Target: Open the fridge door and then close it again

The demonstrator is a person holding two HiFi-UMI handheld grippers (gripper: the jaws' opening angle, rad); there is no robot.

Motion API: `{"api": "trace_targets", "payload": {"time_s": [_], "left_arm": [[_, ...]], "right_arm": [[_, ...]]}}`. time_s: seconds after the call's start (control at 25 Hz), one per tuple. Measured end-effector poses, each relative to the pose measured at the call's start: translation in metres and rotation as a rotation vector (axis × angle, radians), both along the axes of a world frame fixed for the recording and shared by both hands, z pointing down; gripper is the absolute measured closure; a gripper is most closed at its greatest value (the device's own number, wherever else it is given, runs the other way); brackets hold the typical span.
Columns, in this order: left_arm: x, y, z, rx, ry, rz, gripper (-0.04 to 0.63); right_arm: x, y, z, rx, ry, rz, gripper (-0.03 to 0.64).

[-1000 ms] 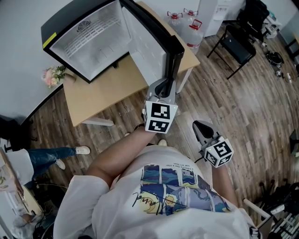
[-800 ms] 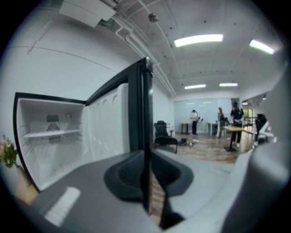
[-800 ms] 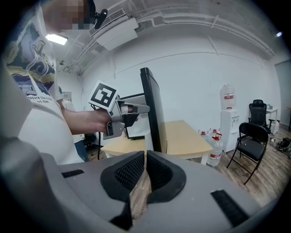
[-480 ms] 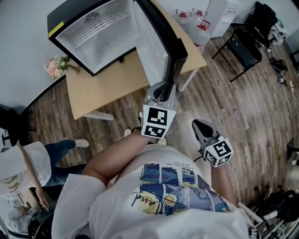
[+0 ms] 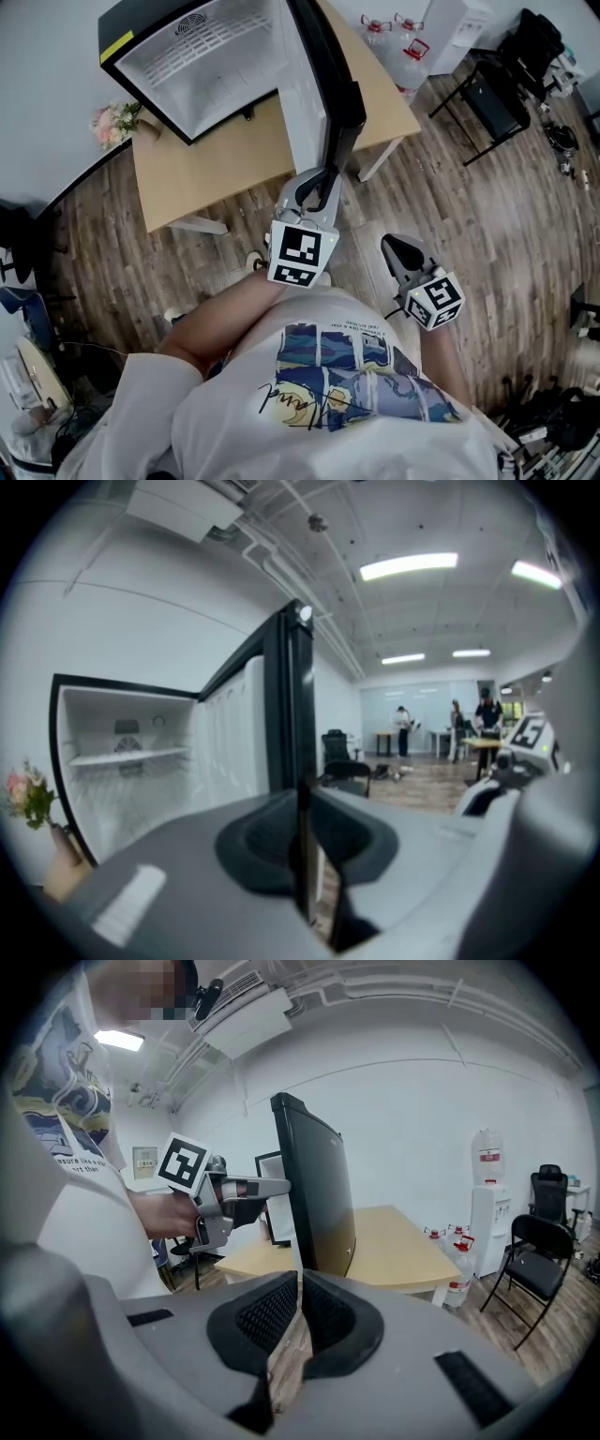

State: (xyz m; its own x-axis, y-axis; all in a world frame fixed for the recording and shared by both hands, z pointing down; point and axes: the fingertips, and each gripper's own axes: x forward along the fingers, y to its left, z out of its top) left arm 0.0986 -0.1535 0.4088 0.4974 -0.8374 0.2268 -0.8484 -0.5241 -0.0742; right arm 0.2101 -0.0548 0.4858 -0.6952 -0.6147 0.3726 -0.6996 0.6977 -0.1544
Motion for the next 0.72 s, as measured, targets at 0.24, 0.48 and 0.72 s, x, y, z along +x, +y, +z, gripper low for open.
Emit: {"api": "trace_targets", "payload": {"time_s": [0.24, 0.48, 0.72], "left_arm": [[-0.016, 0.007, -0.002, 0.029, -0.029, -0.013, 0.543], [-0.042, 0.01, -0.002, 0.03, -0.017, -0.028, 0.542], [-0.068, 0.015, -0.003, 0.041, 0.006, -0.047, 0.543]], "right_arm": [[-0.009, -0.006, -0.001, -0.006, 0.004, -0.027, 0.594], [-0.026, -0.016, -0.001, -0.008, 0.012, -0.058, 0.594], [-0.043, -0.025, -0.004, -0.011, 0.022, -0.099, 0.594]]}}
